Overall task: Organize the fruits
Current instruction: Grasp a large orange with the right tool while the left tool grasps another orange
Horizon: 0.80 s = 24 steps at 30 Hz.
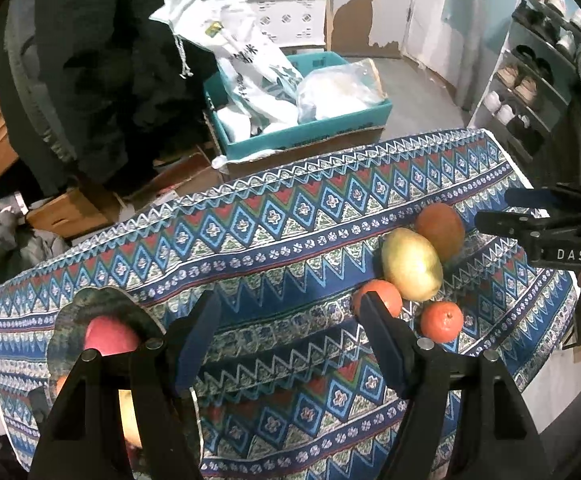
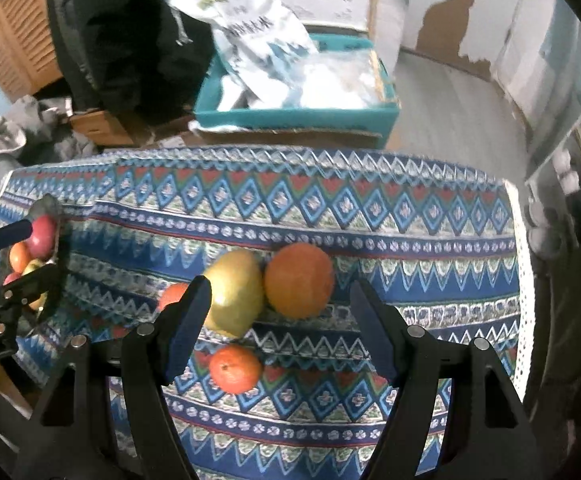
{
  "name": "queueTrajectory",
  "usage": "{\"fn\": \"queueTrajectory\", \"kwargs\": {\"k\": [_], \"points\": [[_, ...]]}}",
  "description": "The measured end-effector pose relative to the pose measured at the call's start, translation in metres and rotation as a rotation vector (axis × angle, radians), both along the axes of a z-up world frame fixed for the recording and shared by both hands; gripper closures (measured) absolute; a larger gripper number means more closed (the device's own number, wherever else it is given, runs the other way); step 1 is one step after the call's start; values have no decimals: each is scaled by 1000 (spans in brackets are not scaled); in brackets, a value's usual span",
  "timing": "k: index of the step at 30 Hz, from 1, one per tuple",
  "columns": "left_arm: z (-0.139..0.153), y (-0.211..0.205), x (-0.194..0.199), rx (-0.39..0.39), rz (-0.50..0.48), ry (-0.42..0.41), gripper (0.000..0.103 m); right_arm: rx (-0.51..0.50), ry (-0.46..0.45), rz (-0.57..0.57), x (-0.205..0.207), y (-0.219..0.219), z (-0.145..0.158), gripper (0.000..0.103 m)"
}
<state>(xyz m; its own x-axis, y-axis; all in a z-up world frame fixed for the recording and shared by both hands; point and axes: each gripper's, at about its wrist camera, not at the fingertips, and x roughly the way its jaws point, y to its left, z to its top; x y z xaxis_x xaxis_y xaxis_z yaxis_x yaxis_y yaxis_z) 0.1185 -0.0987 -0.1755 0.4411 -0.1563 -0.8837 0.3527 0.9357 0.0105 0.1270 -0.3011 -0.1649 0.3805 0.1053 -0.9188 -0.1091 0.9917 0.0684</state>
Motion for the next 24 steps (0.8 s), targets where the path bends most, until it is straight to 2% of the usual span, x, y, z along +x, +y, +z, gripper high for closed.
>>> {"fn": "queueTrajectory", "kwargs": {"k": [15,24], "points": [[-38,-11,32,-1,8,51,29,58,92,-40,24,-14,-50,30],[-54,-17,42,-6,0,81,29,128,129,-87,38,-26,-73,30]]}}
